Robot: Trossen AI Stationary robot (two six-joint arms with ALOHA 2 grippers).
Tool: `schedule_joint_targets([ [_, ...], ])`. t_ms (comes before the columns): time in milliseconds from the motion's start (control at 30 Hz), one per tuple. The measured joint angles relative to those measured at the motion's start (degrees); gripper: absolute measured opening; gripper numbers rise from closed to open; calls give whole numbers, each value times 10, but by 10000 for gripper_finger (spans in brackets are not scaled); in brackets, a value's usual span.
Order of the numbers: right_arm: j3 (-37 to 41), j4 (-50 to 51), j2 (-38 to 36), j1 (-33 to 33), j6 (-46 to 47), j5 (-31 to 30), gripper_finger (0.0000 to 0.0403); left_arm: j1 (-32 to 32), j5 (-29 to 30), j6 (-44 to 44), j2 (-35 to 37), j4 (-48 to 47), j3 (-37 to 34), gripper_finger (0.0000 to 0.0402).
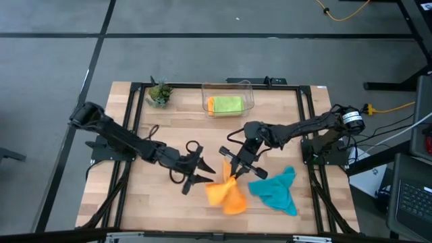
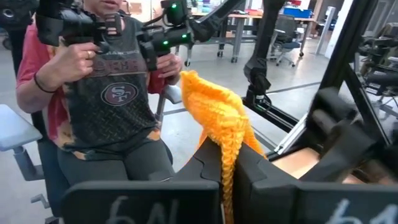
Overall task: Fold microfiber towels
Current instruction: Fold the orange microfiber cloth
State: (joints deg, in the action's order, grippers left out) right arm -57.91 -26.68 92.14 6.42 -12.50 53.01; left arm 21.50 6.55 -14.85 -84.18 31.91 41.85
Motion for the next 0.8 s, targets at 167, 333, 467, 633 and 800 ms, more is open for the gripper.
schedule_joint_targets([
  [167,0,0,0,-6,0,0,7,0,-20,-26,-29,6,0,147],
  [333,0,22,0,-7,0,0,8,1,-79,-45,-28,6,0,147],
  [467,0,66,0,-7,0,-17,8,4,-132,-46,-24,18,0,147],
  [633,0,95,0,-7,-1,-74,8,8,-176,-87,-25,-7,0,147],
  [800,0,93,0,-7,-16,-85,8,16,-169,-142,-25,-77,0,147],
])
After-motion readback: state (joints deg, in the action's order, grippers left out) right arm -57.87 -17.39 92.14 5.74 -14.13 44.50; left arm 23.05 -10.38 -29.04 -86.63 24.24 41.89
